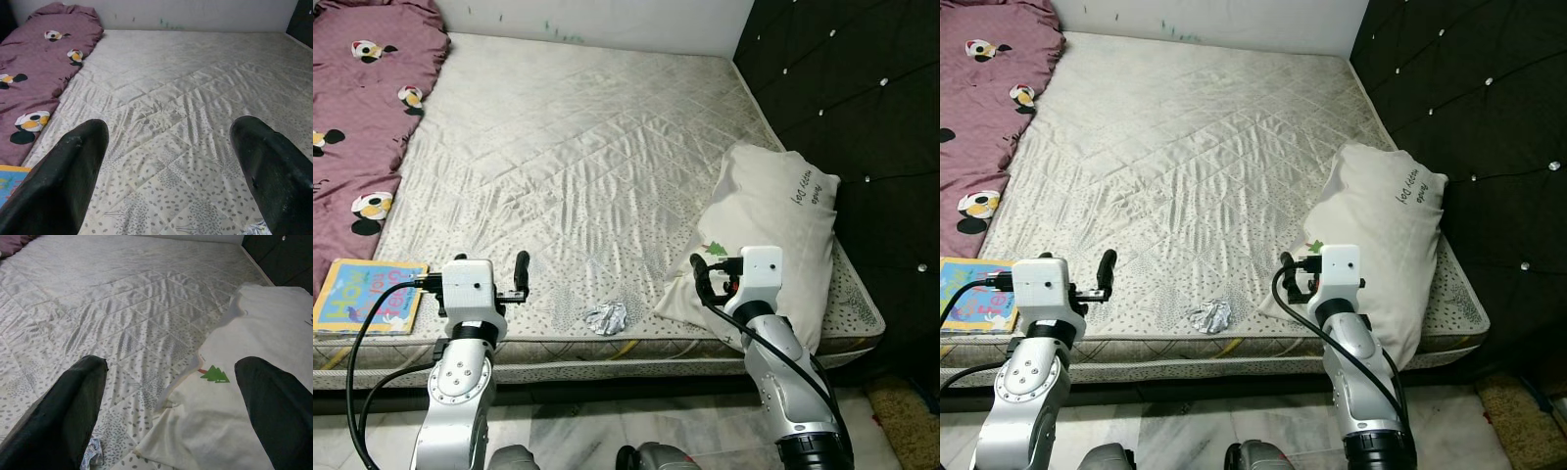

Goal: Clean up the room

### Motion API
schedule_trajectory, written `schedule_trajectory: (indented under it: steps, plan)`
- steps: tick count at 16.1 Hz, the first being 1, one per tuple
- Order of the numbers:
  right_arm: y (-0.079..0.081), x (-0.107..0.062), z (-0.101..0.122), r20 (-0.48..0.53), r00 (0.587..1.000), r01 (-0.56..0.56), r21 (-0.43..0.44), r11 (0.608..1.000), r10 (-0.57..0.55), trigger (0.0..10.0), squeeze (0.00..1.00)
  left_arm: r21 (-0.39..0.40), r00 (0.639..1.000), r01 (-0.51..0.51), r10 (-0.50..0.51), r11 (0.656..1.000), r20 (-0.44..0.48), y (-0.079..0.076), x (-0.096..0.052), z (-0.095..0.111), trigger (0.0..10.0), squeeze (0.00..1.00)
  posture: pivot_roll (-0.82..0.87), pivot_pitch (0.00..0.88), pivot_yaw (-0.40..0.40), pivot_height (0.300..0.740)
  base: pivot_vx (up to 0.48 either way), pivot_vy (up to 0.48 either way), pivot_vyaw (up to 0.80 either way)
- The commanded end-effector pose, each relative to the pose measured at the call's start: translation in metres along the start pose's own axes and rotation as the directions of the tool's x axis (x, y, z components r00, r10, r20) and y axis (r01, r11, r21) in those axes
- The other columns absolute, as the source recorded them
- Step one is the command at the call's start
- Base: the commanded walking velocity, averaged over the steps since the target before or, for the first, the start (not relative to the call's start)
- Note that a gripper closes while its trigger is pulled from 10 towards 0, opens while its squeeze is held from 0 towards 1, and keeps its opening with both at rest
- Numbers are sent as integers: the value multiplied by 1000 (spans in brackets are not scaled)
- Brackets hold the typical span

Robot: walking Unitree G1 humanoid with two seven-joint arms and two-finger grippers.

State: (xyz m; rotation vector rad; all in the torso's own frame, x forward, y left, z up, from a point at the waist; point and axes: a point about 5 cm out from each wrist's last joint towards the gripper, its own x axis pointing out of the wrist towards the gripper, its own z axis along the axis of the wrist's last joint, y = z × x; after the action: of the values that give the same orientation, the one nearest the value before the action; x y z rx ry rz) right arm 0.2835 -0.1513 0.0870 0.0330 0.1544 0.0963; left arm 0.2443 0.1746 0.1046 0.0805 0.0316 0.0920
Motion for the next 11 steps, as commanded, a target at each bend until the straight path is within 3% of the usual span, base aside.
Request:
schedule_trajectory:
  steps: [1, 6, 7, 11]
  plan:
    - [-5, -2, 2, 7, 1000, 22, 7, 1000, -22, 10000, 0, -4, 1000, 9, -9, 1000, -1, -2, -1, 2, 10000, 0, 27, 125, -106, 740, 0, 0, 0]
    - [-3, 0, 2, 6, 1000, 6, 10, 1000, -6, 10000, 0, 4, 1000, -7, 7, 1000, 9, -2, 1, 3, 10000, 0, 28, 121, -111, 696, 0, 0, 0]
    - [-3, 0, 2, 5, 1000, 4, 12, 1000, -4, 10000, 0, 38, 999, -44, 44, 998, 6, 2, 2, 2, 10000, 0, 28, 123, -116, 686, 0, 0, 0]
    - [-3, 3, 3, 2, 1000, -5, 8, 1000, 5, 10000, 0, 17, 996, -93, 93, 995, 4, 11, 5, 3, 10000, 0, 24, 133, -136, 671, 0, 0, 0]
